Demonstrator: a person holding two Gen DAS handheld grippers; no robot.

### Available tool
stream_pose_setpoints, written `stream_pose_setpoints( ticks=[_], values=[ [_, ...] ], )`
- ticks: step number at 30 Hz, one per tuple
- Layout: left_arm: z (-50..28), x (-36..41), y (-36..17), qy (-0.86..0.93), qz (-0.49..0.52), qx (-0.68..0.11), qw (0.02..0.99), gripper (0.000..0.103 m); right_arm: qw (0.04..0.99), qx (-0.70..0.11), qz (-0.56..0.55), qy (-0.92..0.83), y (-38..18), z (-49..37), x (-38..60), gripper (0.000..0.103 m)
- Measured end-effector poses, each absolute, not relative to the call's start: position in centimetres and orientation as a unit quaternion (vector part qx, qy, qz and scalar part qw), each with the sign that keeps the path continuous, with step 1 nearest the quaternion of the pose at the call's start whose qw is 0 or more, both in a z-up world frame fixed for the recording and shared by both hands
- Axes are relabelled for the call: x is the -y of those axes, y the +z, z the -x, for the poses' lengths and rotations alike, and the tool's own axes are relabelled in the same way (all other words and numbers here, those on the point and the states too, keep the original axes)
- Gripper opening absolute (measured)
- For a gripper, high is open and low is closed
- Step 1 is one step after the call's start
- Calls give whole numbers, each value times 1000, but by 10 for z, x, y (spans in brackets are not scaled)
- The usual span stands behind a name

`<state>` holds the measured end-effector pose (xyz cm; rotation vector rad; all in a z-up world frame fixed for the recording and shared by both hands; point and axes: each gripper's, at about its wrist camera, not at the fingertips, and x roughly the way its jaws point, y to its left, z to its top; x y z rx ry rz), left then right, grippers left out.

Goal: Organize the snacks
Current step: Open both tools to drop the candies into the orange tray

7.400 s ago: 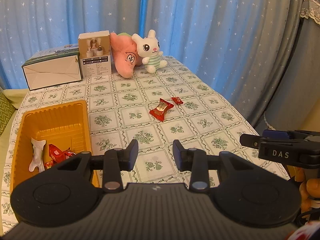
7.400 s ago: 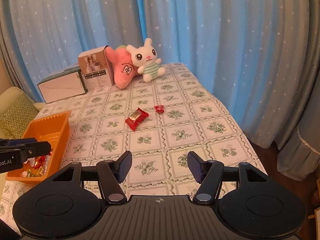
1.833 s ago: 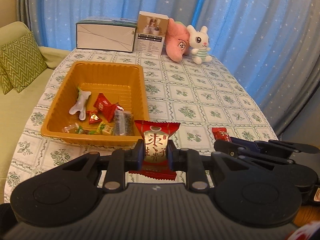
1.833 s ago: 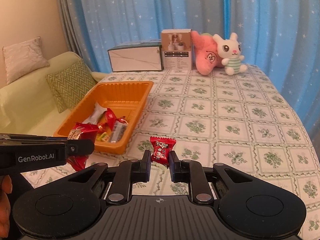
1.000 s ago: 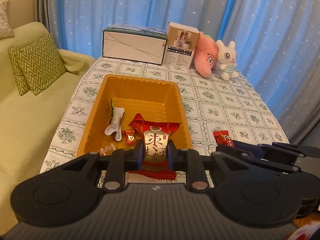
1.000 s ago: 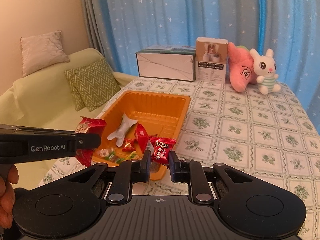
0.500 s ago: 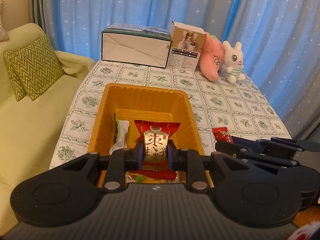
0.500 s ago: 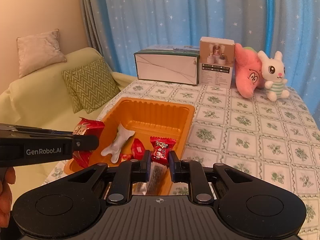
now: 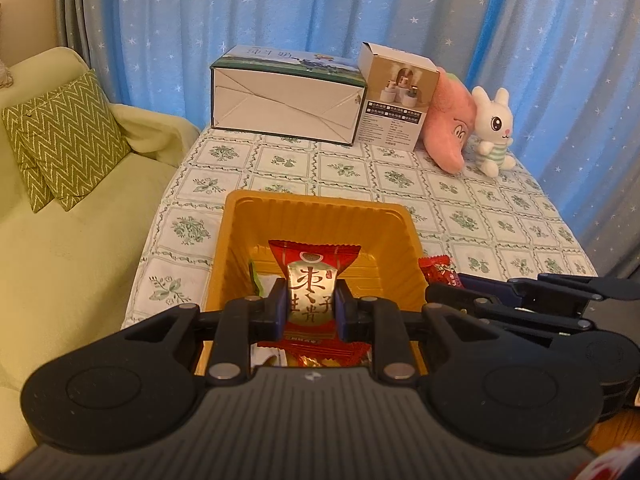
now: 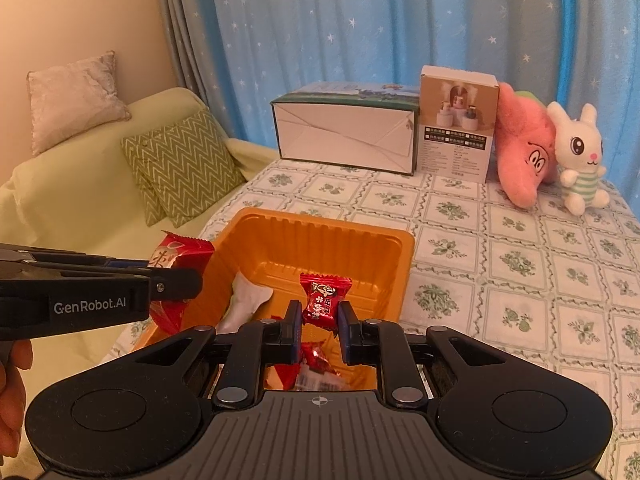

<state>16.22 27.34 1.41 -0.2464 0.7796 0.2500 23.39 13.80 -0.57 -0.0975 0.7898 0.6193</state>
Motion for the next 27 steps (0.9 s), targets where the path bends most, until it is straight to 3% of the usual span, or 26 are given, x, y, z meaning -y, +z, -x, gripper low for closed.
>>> stream_pose_setpoints(
  ticks=[16, 17, 19, 27],
  values=[
    [-202, -291, -3, 106, 98, -398, 906, 22, 871, -396, 38, 288, -21, -264, -149, 19],
    [-205, -291, -4, 103, 98, -399, 906, 22, 871, -397, 38, 287, -21, -265, -148, 19],
    [-208, -292, -7, 103, 97, -403, 904, 33, 871, -399, 36, 285, -22, -265, -147, 19],
    [-192, -292, -5, 117, 89, -397, 906, 33, 870, -402, 30, 283, -23, -264, -142, 19]
  ],
)
